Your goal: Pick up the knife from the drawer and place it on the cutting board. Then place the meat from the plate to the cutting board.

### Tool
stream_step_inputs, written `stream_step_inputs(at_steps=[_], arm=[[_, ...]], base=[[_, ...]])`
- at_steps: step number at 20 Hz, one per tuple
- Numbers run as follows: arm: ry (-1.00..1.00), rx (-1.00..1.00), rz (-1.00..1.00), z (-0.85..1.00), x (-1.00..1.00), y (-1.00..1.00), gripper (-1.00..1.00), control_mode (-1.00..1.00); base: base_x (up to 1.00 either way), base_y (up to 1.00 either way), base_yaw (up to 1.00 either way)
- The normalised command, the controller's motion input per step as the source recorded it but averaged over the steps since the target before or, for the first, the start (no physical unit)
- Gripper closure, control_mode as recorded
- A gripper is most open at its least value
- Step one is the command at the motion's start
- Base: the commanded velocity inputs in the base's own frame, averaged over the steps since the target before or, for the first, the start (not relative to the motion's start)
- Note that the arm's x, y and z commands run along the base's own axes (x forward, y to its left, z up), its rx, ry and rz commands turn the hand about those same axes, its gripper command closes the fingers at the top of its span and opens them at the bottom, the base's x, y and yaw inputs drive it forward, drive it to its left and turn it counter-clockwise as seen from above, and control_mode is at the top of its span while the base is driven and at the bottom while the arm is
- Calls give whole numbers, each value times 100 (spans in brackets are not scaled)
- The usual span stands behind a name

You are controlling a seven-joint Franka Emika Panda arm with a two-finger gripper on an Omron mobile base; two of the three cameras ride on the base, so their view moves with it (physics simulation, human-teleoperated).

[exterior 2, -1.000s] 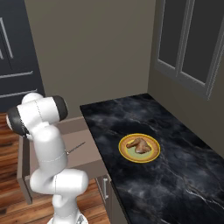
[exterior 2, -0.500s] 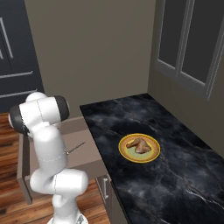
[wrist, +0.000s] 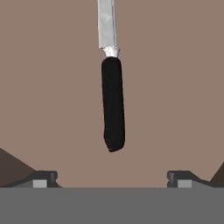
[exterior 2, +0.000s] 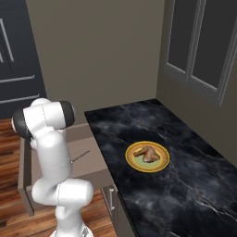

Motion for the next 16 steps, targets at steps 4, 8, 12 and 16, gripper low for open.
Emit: stream_step_inputs(at_steps=[4,8,12,16], arm=[[-8,-2,0,-24,0,-11,-100,-100],[-2,-1,1,-25,0,-11,-100,-100],[0,-1,2,-28,0,-10,-100,-100],[0,-2,2,-29,2,-5,-100,-100]], base=[[0,0,0],[0,0,0],[0,0,0],[0,0,0]])
